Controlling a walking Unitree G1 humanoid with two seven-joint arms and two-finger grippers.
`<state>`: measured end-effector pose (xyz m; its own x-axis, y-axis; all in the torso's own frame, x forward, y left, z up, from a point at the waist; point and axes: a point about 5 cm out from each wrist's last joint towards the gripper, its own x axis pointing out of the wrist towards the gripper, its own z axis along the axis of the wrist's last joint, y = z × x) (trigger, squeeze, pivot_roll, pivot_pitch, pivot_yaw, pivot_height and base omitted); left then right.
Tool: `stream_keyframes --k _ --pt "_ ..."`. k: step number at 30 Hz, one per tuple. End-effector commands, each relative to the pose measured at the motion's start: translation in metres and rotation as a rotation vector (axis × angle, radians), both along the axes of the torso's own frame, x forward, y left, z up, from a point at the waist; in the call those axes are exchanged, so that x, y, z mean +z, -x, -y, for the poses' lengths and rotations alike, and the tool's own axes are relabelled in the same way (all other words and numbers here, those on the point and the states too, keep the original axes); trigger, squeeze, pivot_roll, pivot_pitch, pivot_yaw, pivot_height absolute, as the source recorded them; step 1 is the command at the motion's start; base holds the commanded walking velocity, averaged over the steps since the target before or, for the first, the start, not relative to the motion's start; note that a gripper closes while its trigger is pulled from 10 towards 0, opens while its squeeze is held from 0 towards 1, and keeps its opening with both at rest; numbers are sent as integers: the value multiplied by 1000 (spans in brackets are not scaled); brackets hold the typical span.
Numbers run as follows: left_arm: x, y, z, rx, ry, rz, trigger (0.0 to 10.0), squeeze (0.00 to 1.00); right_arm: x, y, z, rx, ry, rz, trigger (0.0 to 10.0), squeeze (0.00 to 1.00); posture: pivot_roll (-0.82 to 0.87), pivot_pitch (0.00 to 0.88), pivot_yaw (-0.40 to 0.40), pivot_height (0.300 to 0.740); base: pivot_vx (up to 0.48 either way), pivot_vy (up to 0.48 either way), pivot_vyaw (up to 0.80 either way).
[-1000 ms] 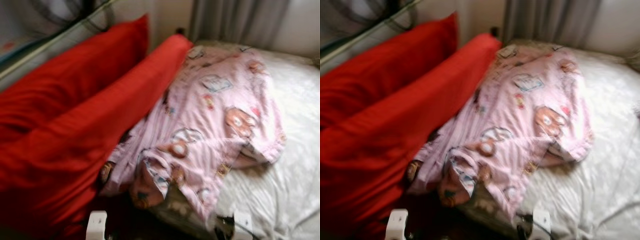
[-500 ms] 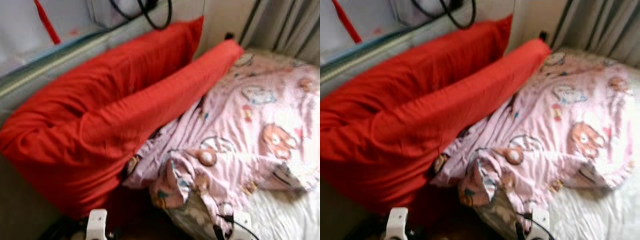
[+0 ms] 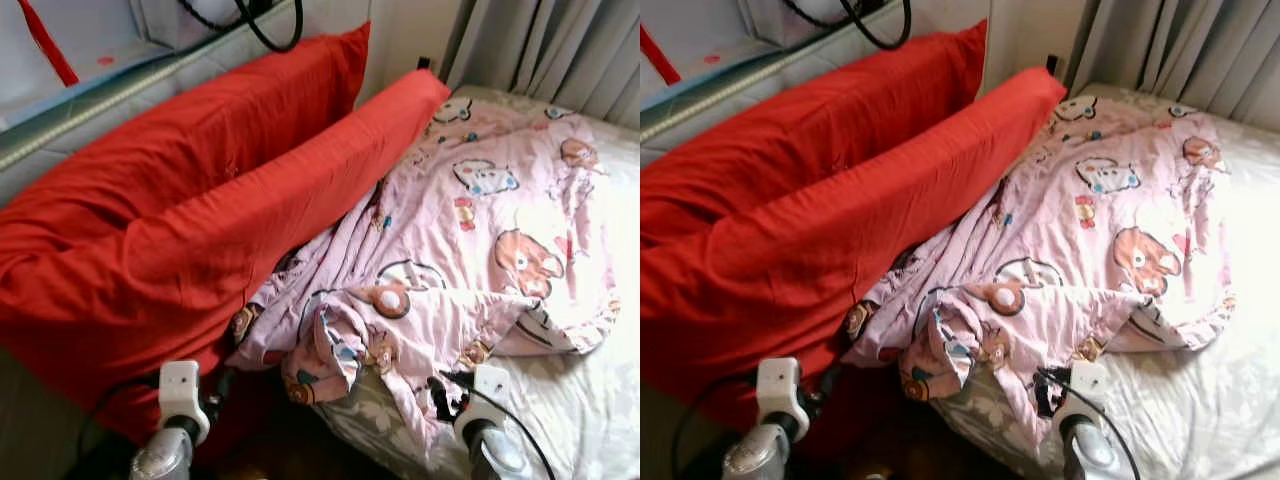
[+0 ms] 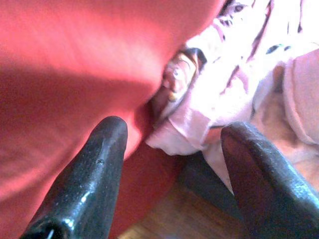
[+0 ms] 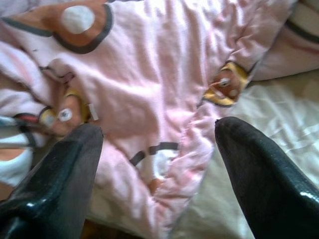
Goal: Clean up the room
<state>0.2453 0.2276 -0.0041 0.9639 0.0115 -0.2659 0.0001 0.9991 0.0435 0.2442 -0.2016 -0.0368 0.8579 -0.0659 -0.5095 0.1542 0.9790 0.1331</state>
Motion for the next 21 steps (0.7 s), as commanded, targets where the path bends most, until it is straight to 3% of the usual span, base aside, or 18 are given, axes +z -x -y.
stream_keyframes --k 1,4,5,11,13,21 --pt "3 5 -12 27 -89 14 10000 0 -2 7 8 -26 13 -2 10000 0 113 179 -41 740 0 0 0" --pt "18 -2 -23 104 -87 94 10000 0 2 4 12 -29 11 48 10000 0 114 180 -41 740 0 0 0" --pt "32 -12 -23 131 -60 167 10000 0 10 -1 13 -22 13 113 10000 0 104 185 -47 740 0 0 0" --pt "58 -30 2 72 11 289 10000 0 32 -15 9 11 42 289 10000 0 97 187 -54 740 0 0 0" --pt "64 -30 12 53 27 319 10000 0 37 -18 2 28 31 331 10000 0 88 187 -60 740 0 0 0" --pt "71 -18 22 67 77 344 10000 0 52 -22 -13 99 20 434 10000 0 100 182 -78 740 0 0 0"
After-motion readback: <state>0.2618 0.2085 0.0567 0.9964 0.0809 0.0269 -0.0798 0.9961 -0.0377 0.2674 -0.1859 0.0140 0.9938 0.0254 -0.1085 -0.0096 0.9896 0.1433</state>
